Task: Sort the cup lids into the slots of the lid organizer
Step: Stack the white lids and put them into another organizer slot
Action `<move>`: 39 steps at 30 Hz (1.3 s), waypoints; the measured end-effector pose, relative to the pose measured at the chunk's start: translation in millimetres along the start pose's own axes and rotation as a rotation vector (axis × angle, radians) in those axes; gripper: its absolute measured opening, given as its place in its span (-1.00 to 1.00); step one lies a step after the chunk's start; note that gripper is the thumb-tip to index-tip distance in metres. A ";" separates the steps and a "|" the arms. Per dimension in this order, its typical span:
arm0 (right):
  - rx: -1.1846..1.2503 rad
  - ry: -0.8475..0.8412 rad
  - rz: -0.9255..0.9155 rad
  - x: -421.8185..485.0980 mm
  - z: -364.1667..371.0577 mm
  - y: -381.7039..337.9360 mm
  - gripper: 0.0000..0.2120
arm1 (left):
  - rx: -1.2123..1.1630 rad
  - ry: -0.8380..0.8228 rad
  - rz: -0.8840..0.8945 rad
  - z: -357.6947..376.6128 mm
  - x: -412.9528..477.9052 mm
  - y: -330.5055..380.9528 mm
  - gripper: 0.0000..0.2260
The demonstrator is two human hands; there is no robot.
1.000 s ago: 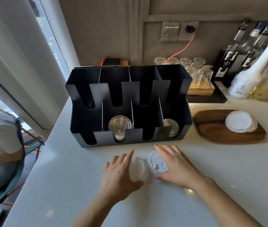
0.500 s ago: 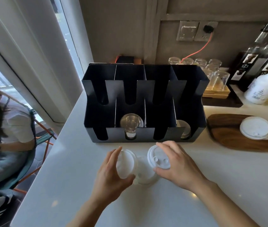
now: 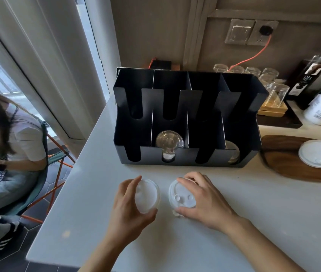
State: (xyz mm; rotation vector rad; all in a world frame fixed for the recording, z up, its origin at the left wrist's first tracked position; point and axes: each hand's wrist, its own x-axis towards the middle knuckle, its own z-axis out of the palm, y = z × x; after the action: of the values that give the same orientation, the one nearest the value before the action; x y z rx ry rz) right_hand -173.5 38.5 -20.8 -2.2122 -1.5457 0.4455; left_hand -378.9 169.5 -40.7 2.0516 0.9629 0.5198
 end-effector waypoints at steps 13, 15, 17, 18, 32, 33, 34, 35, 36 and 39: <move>0.008 -0.281 -0.128 8.5 -17.4 8.6 -0.21 | 0.030 -0.052 0.103 -5.2 4.5 -1.4 -0.17; -0.002 -0.285 -0.102 10.6 -18.9 9.9 -0.23 | 0.018 -0.061 0.103 -4.9 6.0 -1.3 -0.17; -0.033 -0.300 -0.101 13.2 -21.7 10.9 -0.24 | -0.004 -0.072 0.090 -3.7 7.4 -1.7 -0.17; -0.062 -0.310 -0.124 15.2 -22.6 11.3 -0.24 | -0.020 -0.073 0.077 -3.4 8.2 -1.3 -0.17; -0.386 -0.481 -0.333 38.9 -32.0 6.2 -0.05 | -0.113 -0.034 -0.085 -0.9 9.5 -4.8 -0.17; -0.388 -0.478 -0.344 39.9 -31.7 5.1 -0.07 | -0.114 -0.027 -0.103 -0.3 9.0 -3.8 -0.17; -0.389 -0.469 -0.358 40.9 -31.4 4.3 -0.10 | -0.115 -0.023 -0.117 0.3 8.7 -2.2 -0.17; -0.389 -0.456 -0.368 41.8 -30.6 4.2 -0.12 | -0.117 -0.021 -0.127 0.6 8.7 -0.7 -0.16; -0.386 -0.435 -0.372 42.0 -29.7 4.5 -0.14 | -0.120 -0.019 -0.135 1.0 8.9 0.2 -0.16; -0.327 -0.332 -0.323 39.2 -26.1 6.2 -0.17 | -0.126 -0.012 -0.145 0.3 9.7 1.7 -0.16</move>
State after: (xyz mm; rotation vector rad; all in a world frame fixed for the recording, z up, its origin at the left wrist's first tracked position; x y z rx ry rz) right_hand -142.9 69.8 -2.4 -2.1311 -2.2506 0.5071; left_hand -371.8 176.2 -39.2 1.8559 1.0364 0.4780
